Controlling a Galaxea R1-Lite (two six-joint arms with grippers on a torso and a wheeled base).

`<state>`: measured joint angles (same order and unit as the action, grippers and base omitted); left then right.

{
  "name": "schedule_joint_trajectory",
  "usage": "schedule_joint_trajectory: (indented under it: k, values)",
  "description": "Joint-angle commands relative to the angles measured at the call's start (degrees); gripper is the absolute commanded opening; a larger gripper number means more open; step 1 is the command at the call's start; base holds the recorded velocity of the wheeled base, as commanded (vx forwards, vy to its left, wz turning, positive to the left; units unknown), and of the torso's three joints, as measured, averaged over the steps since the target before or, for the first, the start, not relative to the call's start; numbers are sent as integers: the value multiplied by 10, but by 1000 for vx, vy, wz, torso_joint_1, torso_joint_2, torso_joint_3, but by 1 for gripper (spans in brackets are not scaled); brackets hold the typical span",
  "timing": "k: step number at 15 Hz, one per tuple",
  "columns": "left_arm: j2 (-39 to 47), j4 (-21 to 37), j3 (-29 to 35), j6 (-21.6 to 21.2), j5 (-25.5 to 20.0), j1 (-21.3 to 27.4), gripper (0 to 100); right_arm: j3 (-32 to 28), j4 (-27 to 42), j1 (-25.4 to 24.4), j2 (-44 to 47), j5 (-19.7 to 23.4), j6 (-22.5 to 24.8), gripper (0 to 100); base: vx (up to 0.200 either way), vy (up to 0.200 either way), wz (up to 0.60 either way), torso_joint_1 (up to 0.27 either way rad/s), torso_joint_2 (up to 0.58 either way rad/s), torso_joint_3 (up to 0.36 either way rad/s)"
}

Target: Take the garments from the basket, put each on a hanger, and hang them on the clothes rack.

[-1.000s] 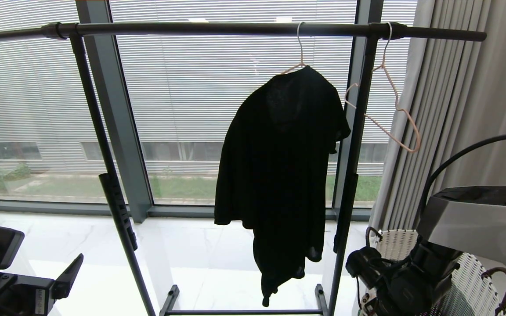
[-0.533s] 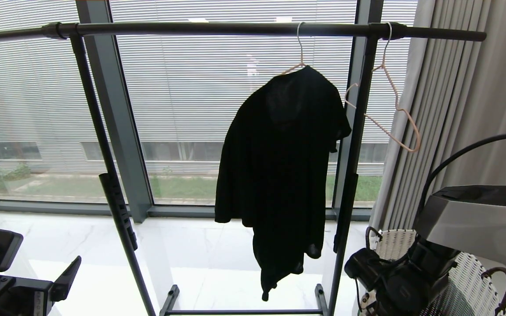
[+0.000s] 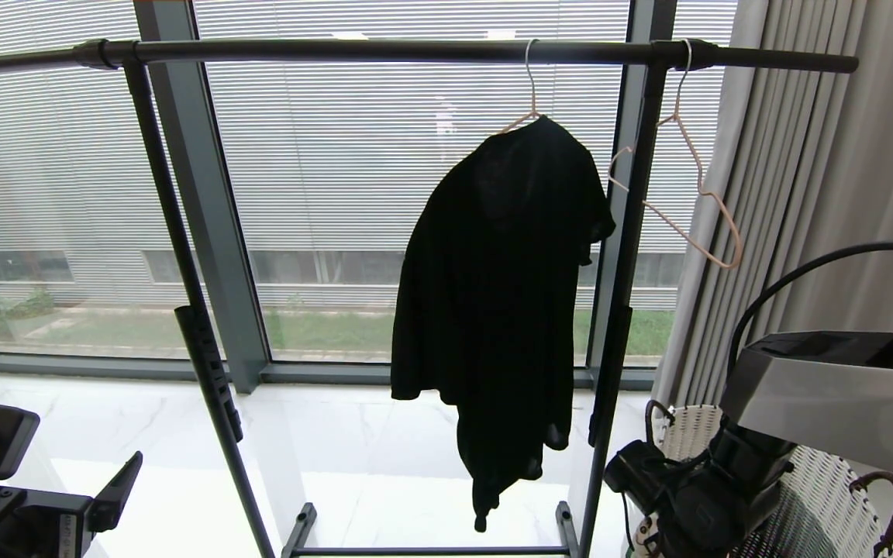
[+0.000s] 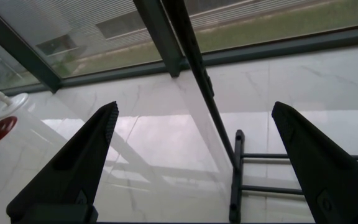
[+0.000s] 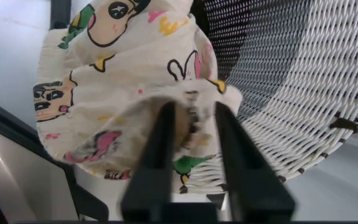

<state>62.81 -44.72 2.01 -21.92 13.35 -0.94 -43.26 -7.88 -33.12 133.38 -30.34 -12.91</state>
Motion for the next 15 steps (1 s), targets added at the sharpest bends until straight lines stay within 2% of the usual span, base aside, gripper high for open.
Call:
schedule_joint_trajectory:
  k: [1, 5, 9, 12, 14, 15]
  values:
    - [-1, -1, 0, 0, 0, 0, 100, 0, 1, 0, 0, 0, -1, 0, 0, 0, 0, 0, 0, 0]
    - [-1, -1, 2, 0, 0, 0, 100, -1, 1, -4, -45, 0, -5, 0, 0, 0, 0, 0, 0, 0]
    - [0, -1, 0, 0, 0, 0, 100, -1, 5, -27, -153, 0, -6, 0, 0, 0, 0, 0, 0, 0]
    - [1, -1, 0, 0, 0, 0, 100, -7, 31, -41, -278, -10, 44, 0, 0, 0, 0, 0, 0, 0]
    - [2, 0, -1, 0, 0, 0, 100, -37, 32, -32, -323, -46, 95, 0, 0, 0, 0, 0, 0, 0]
    - [2, 0, -1, 0, 0, 0, 100, -55, 33, -28, -342, -49, 119, 0, 0, 0, 0, 0, 0, 0]
